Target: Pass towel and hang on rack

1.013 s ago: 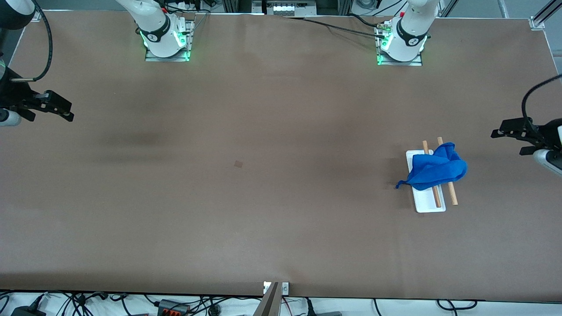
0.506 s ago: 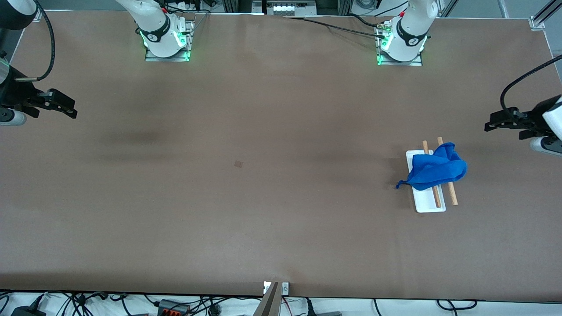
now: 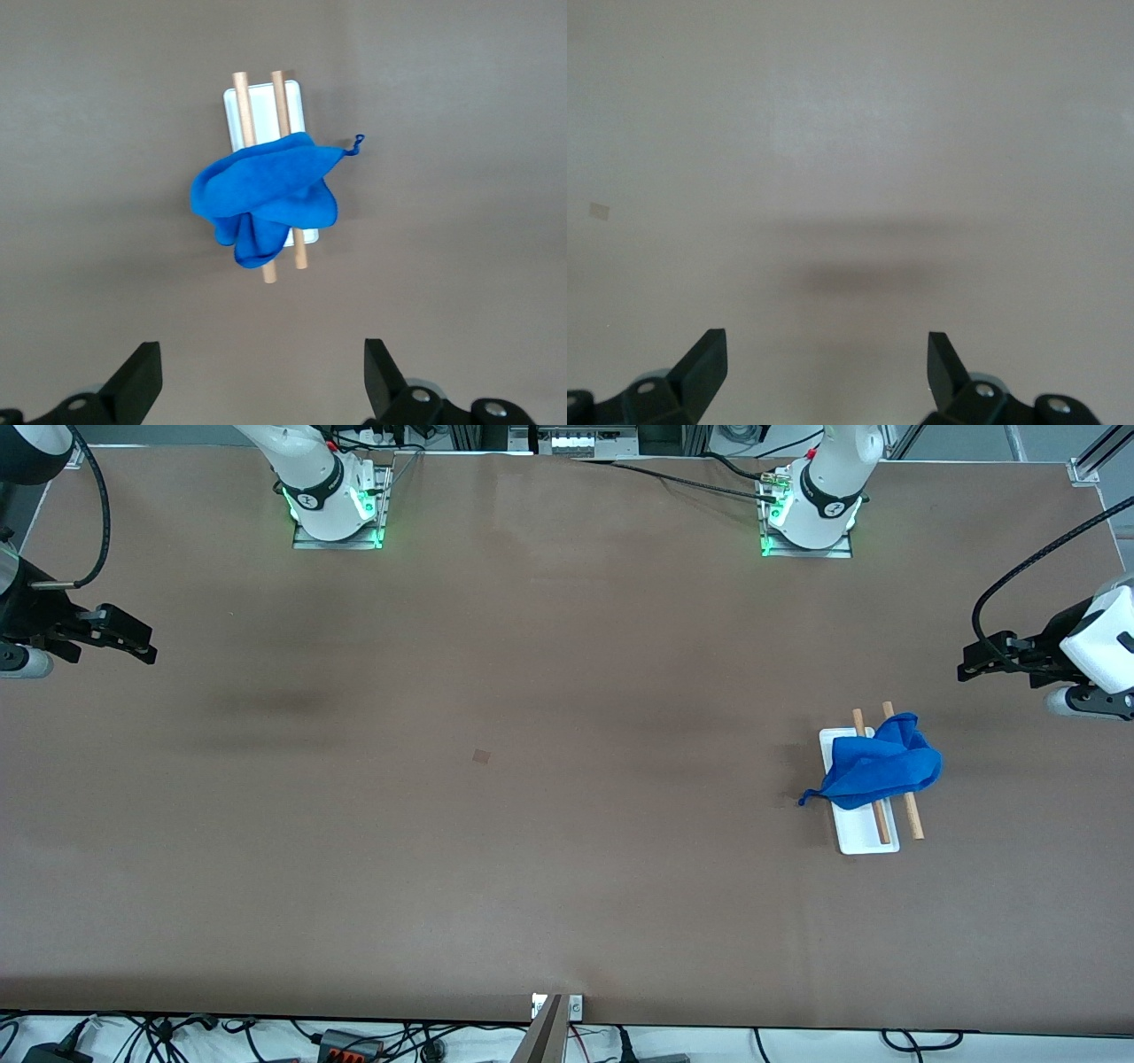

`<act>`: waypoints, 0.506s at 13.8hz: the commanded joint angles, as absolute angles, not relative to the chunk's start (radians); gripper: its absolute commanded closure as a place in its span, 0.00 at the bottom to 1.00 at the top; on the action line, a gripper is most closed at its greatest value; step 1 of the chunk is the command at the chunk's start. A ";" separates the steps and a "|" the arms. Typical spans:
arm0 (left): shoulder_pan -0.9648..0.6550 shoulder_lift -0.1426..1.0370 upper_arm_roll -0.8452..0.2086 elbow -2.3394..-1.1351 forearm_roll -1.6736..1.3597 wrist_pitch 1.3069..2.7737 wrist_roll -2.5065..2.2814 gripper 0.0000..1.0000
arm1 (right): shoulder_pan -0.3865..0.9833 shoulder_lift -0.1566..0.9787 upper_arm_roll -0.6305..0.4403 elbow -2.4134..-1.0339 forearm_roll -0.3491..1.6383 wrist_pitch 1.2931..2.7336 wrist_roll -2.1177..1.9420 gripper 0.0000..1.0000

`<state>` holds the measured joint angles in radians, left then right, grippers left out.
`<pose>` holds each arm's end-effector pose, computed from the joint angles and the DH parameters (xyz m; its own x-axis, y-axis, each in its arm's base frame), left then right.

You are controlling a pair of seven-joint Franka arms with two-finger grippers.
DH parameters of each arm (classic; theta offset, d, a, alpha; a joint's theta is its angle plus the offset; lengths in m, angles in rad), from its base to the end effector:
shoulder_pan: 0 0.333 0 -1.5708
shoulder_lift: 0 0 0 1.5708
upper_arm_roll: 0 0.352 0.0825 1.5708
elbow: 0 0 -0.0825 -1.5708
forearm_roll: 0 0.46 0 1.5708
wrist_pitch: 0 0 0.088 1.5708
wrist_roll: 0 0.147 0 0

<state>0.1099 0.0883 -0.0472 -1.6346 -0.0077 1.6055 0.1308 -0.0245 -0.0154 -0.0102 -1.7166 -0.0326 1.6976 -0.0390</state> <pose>0.6493 0.0406 0.5320 0.9911 -0.0685 -0.1145 -0.0658 -0.9975 0.0269 0.6308 -0.0263 0.5610 1.0000 0.0084 -0.0049 0.0086 -0.9995 0.0320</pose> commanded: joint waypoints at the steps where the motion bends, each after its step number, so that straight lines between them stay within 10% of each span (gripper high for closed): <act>1: 0.087 0.052 -0.026 -1.677 0.023 1.626 0.121 0.00 | -0.026 -0.025 -0.006 -1.718 -0.034 1.700 -0.029 0.00; 7: 0.087 0.031 -0.028 -1.698 0.011 1.647 0.123 0.00 | -0.026 -0.023 -0.006 -1.723 -0.021 1.700 -0.028 0.00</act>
<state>0.1038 0.0721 -0.0416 -1.6559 0.0022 1.6164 0.1303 -0.0244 -0.0154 -0.0102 -1.7172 -0.0327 1.6985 -0.0389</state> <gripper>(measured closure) 0.000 0.000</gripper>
